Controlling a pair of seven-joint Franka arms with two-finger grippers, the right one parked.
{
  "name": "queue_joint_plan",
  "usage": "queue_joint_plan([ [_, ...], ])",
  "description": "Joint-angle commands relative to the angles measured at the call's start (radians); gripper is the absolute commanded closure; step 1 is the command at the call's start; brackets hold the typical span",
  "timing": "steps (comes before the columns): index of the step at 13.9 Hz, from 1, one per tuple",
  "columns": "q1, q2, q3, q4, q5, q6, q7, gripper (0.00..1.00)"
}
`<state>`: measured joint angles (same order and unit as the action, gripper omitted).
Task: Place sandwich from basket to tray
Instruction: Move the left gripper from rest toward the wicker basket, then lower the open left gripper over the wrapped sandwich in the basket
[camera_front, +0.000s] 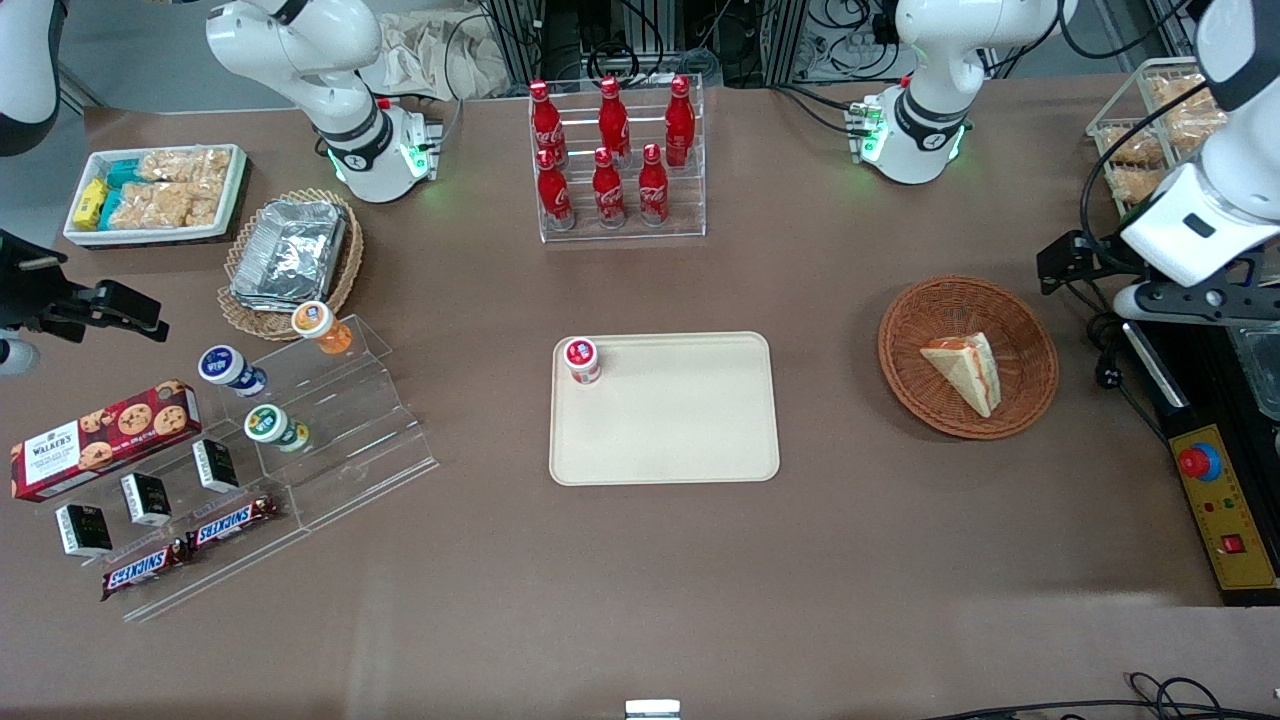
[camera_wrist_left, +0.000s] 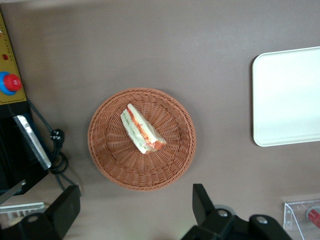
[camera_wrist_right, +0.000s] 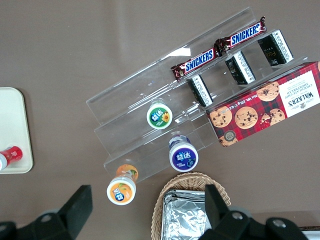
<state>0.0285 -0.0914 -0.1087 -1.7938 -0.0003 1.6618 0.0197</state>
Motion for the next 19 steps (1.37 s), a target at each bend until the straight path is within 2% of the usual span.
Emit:
queue_joint_plan([
  [1,0.005,-0.134,0.001,-0.240,-0.023,0.145,-0.026,0.00],
  [4,0.013,-0.175,0.006,-0.392,-0.035,0.277,-0.119,0.00],
  [10,0.056,-0.133,0.006,-0.461,-0.050,0.317,-0.201,0.00],
  [12,0.057,-0.126,0.006,-0.507,-0.061,0.384,-0.295,0.00],
  [15,0.057,-0.050,0.004,-0.524,-0.064,0.459,-0.487,0.00],
  [19,0.057,0.027,0.004,-0.542,-0.066,0.519,-0.531,0.00],
])
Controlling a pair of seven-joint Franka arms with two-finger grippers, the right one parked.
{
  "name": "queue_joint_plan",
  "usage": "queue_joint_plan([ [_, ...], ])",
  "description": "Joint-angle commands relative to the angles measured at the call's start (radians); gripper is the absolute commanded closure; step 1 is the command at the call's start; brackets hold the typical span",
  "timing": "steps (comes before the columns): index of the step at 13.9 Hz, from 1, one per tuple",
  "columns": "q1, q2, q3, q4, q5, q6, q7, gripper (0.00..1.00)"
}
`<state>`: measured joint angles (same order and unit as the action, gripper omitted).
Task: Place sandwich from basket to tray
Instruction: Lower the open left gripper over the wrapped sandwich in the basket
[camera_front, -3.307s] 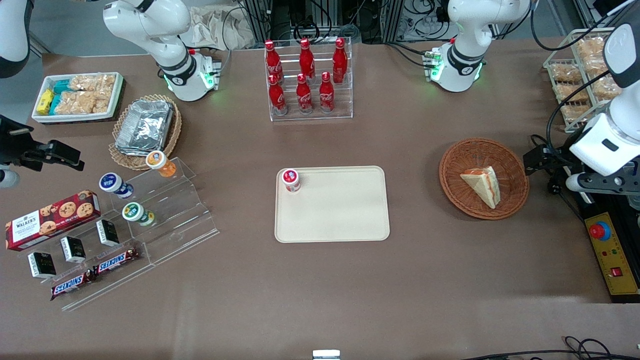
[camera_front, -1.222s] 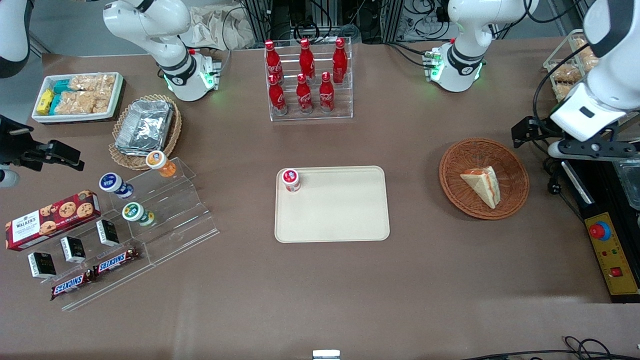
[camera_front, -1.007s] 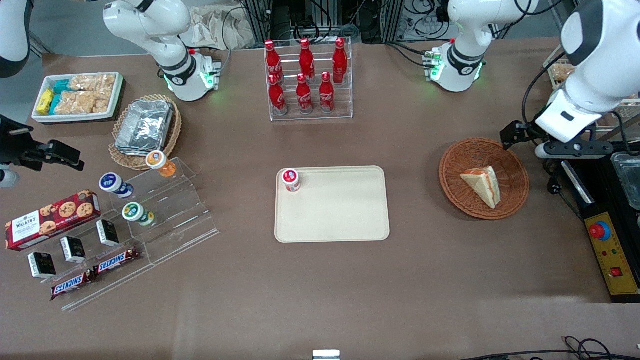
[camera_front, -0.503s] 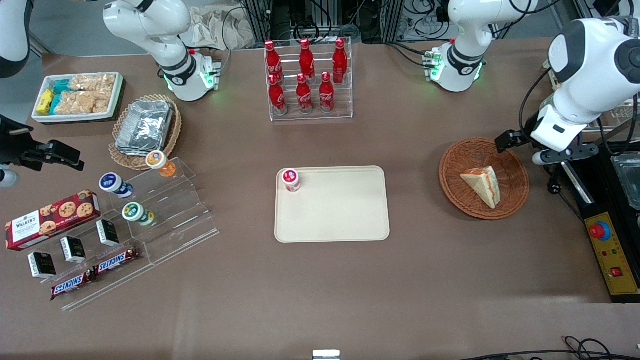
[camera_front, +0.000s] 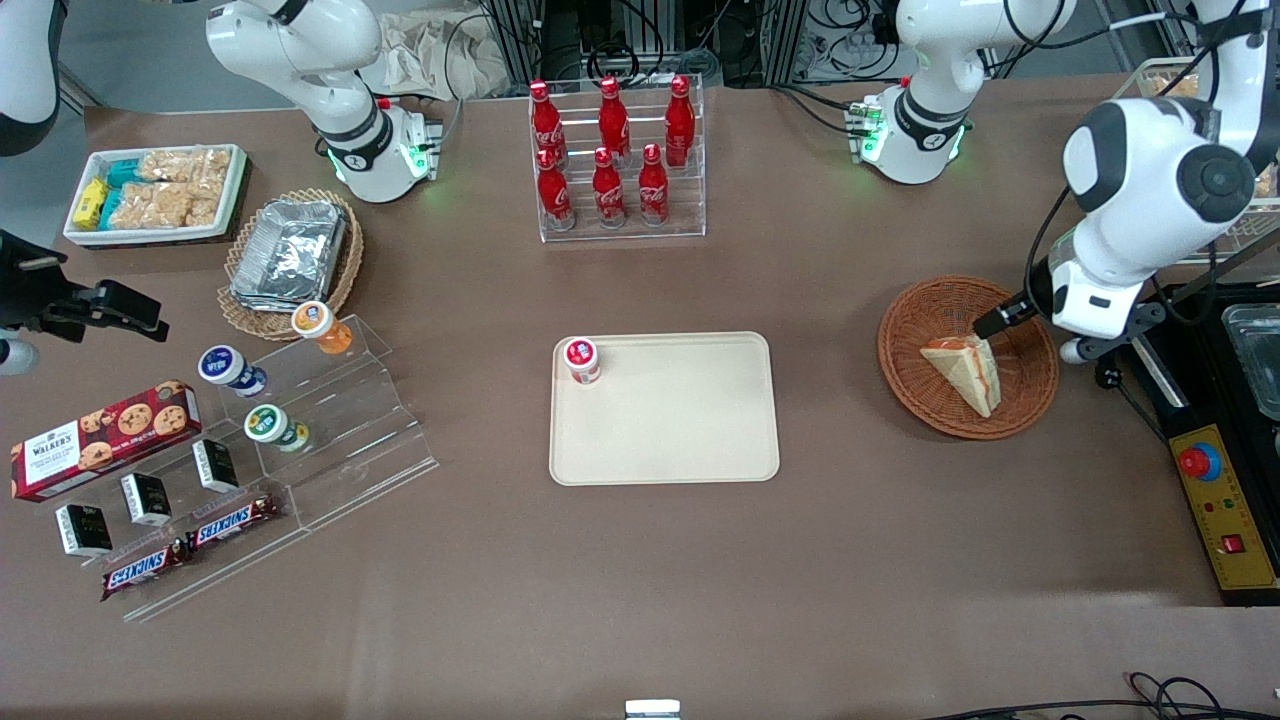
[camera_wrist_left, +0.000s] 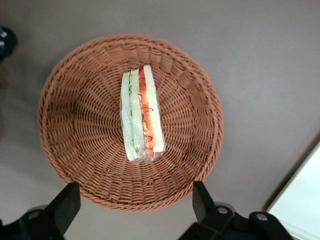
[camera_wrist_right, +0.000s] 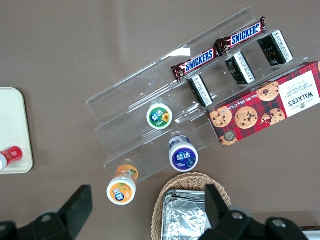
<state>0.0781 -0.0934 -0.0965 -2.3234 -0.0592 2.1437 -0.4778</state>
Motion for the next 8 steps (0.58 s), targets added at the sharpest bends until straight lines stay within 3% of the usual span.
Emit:
queue_joint_plan([
  [1,0.009,0.056,-0.006,-0.014,-0.007,0.051,-0.033,0.00],
  [8,0.028,0.231,-0.006,-0.024,-0.042,0.157,-0.087,0.00],
])
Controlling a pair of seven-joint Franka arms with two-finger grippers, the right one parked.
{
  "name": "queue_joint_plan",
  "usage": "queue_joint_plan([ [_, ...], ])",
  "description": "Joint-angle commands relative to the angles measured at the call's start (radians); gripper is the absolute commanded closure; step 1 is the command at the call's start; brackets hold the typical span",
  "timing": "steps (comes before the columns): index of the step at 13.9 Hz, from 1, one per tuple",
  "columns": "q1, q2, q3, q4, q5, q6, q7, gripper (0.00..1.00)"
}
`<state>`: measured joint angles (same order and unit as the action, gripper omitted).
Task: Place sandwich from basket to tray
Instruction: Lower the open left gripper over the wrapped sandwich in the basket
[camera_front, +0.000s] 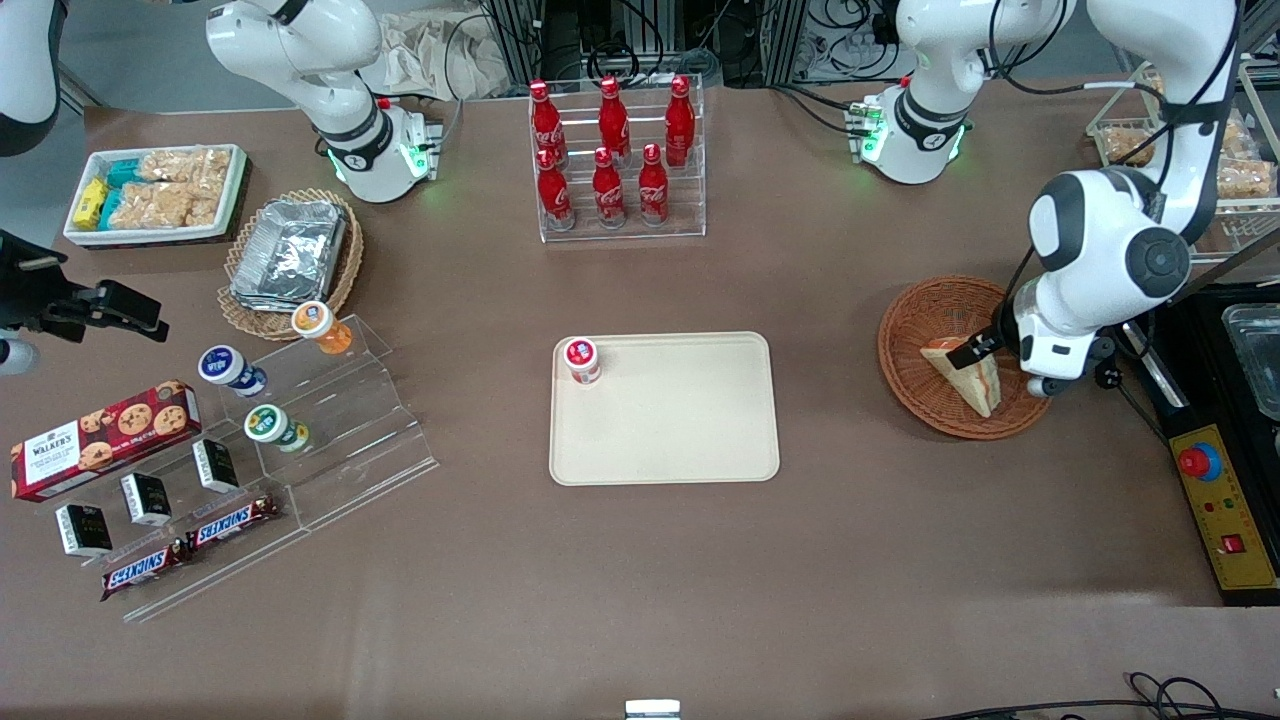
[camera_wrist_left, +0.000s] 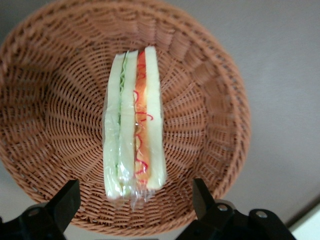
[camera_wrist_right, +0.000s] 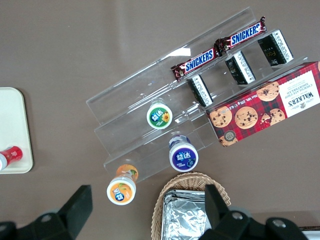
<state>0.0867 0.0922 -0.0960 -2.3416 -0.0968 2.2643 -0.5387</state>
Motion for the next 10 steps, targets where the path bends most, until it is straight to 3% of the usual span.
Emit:
queue_joint_plan([
  [1,0.019,0.076,-0.007,-0.004,-0.006,0.049,-0.027,0.00],
  [5,0.016,0.142,-0.007,-0.001,-0.005,0.138,-0.116,0.02],
  [8,0.013,0.139,-0.007,0.001,-0.003,0.138,-0.176,0.25],
  [10,0.013,0.130,-0.007,0.005,0.003,0.130,-0.176,0.52],
])
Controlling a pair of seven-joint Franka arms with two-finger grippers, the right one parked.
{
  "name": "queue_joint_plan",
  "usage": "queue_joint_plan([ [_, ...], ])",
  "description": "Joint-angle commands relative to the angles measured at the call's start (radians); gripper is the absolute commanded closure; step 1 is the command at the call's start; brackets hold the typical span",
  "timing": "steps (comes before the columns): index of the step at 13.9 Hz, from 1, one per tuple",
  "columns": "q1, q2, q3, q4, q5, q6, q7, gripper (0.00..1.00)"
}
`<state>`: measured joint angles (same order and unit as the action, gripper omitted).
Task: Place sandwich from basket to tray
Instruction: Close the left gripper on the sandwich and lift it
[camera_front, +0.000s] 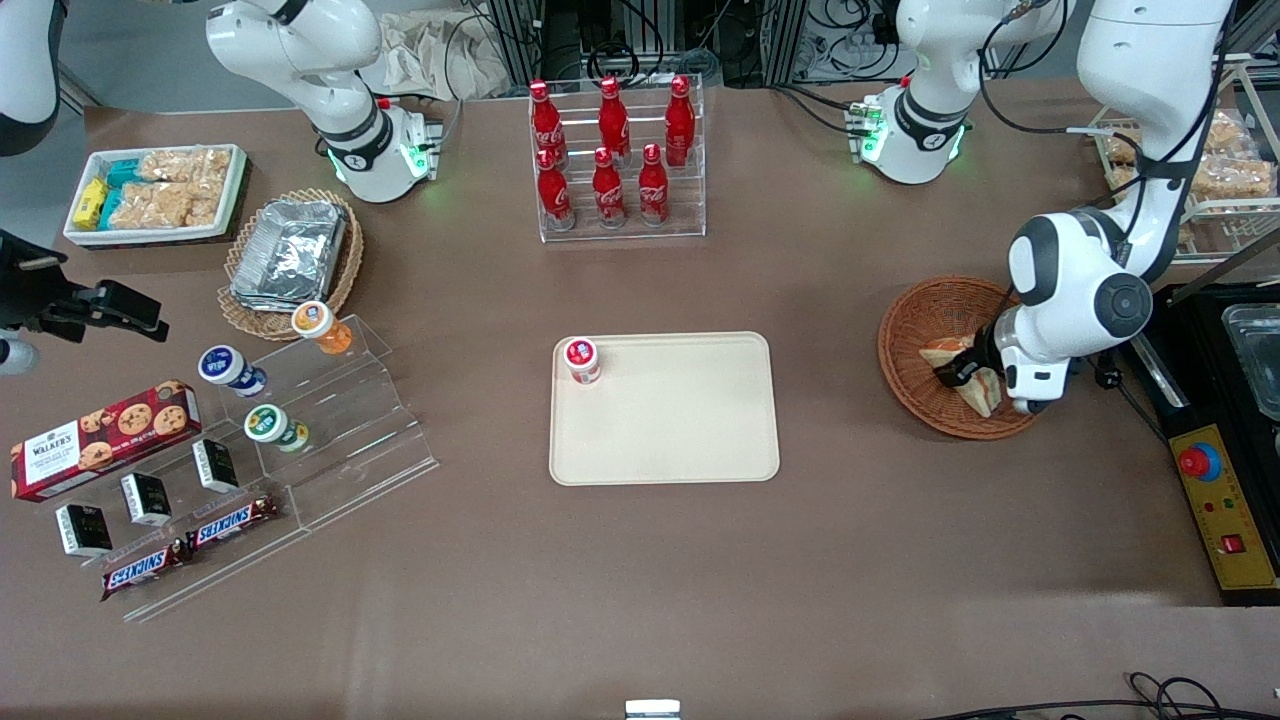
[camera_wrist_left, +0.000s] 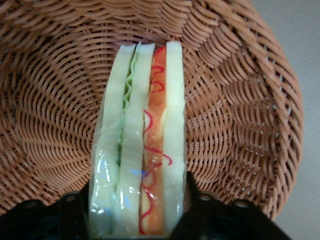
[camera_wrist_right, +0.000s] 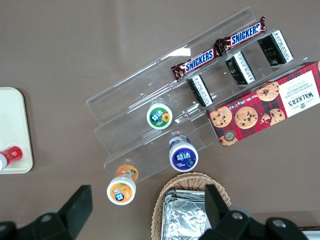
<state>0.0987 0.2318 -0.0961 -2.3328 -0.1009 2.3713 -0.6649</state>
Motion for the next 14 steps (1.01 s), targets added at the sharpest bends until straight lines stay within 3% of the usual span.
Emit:
queue_joint_plan([
  [1,0.001,-0.023,-0.007,-0.002,0.007,0.019,-0.048,0.56],
  [6,0.003,-0.103,-0.008,0.052,0.023,-0.154,-0.047,0.60],
  [11,0.001,-0.161,-0.011,0.251,0.026,-0.443,-0.039,0.59],
  [14,-0.014,-0.164,-0.045,0.349,0.036,-0.503,-0.032,0.59],
])
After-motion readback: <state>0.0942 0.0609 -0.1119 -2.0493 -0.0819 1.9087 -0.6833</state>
